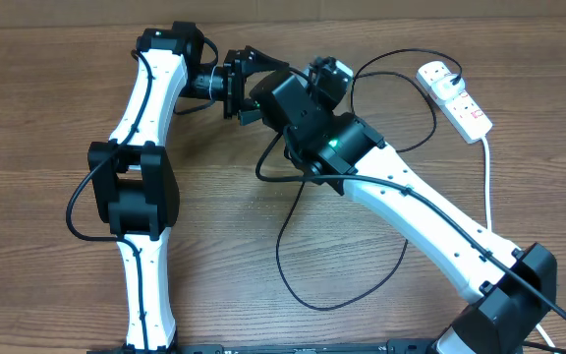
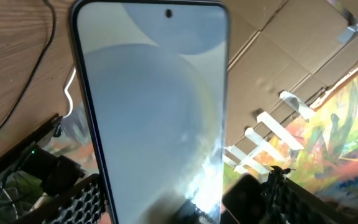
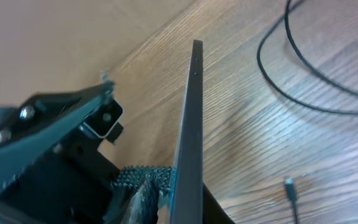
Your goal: Plug charger to phone and switch on socket
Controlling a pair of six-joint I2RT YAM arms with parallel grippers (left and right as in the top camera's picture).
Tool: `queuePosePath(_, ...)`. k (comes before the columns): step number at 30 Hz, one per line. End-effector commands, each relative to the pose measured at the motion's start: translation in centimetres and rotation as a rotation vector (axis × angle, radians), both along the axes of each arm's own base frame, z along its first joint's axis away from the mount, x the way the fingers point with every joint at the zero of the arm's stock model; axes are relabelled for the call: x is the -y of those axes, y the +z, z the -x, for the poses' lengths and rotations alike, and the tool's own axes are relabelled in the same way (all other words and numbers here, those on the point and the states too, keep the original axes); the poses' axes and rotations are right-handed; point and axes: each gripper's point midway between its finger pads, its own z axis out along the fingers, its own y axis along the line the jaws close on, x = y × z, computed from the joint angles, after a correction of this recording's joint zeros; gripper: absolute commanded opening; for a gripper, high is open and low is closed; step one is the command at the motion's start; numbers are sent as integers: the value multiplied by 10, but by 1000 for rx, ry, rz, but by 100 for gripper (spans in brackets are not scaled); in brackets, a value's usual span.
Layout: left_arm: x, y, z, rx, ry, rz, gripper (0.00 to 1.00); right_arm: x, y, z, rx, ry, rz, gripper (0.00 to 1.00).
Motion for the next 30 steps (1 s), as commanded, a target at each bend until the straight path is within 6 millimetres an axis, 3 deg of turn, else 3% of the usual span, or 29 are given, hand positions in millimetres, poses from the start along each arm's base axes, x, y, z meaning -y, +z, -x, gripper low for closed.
queuePosePath(1,3,14,-3,60,-4,57,76,3,14,-7,21,-167,-181,15)
queuePosePath(16,3,14,-3,71,-5,58,68,-4,31,-21,64,-326,-453,15)
queuePosePath(27,3,14,-3,68,-5,58,44,-15,30,-18,29,-284,-488,15)
queuePosePath(30,3,14,-3,64,-5,57,42,-19,28,-15,3,-287,-521,15)
